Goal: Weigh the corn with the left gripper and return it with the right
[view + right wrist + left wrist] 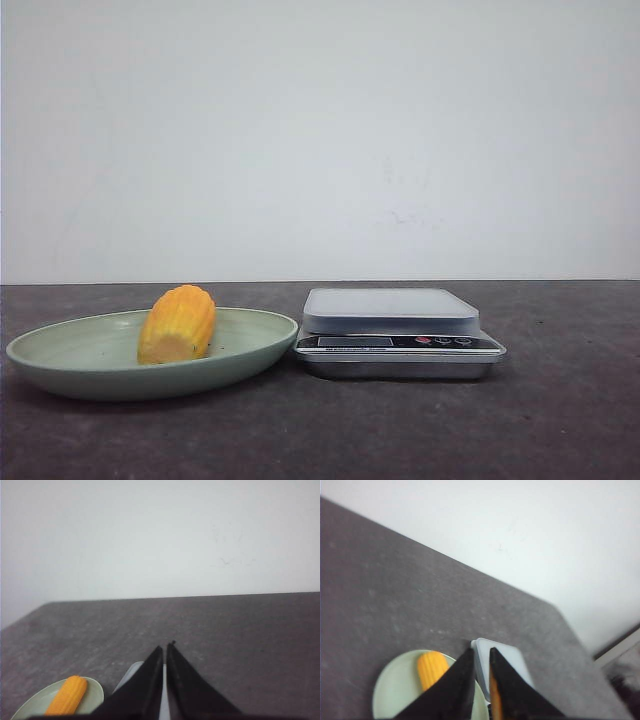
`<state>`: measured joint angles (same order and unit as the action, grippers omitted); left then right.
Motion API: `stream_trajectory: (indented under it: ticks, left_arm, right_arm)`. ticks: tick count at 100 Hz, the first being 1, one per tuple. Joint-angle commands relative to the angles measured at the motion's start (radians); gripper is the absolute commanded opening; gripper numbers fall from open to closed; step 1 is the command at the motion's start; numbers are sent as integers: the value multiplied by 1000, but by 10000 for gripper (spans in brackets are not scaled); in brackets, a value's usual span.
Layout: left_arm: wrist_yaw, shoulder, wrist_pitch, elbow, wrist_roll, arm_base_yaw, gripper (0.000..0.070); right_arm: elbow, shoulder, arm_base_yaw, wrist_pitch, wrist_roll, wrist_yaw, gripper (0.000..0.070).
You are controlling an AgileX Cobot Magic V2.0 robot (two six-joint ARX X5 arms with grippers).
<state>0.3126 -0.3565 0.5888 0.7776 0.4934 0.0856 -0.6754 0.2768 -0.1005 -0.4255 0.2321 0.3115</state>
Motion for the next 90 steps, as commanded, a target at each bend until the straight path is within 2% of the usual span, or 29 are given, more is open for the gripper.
stream_trajectory:
  ticks: [1,13,21,25,28,29,31,32,33,35,38,41,43,56,77,90]
  left_arm:
    - [0,-76,18,129,-129,2,15]
    - [12,-185,34,267,-158,2,15]
    - [60,-231,32,320,-158,2,19]
    - [84,-247,31,335,-158,2,45]
    - [98,-256,32,343,-158,2,96]
    - [102,-259,32,344,-158,2,123]
    - [109,-263,32,344,-158,2,193]
    - [112,-265,32,344,-158,2,234]
    - [114,-266,33,344,-158,2,283]
    - [116,-267,39,344,-158,2,372]
    - [115,-271,48,344,-158,2,521]
    - [115,-274,59,344,-158,2,647]
    - [115,-276,68,344,-158,2,700]
    - [111,-286,142,343,-159,2,700]
    - [27,-351,230,326,-157,2,700]
    - [28,-464,276,307,-153,17,700]
  right_arm:
    - [-113,42,0,-25,-43,-2,5]
    - [-228,103,0,-31,-43,-1,5]
    - [-257,119,0,-24,-42,3,7]
    - [-259,119,0,-23,-41,4,27]
    - [-259,119,0,-26,-41,6,100]
    - [-259,119,0,-28,-41,7,158]
    - [-259,119,0,-32,-41,7,227]
    - [-259,119,0,-34,-40,7,277]
    - [-259,119,0,-37,-39,7,363]
    - [-259,119,0,-41,-37,6,442]
    - [-259,119,0,-50,-29,6,626]
    - [-259,119,0,-56,-26,7,700]
    - [-259,120,0,-62,-24,7,700]
    - [-259,120,0,-89,-23,7,700]
    - [-257,121,0,-145,-23,6,700]
    - [-252,136,0,-181,-23,3,700]
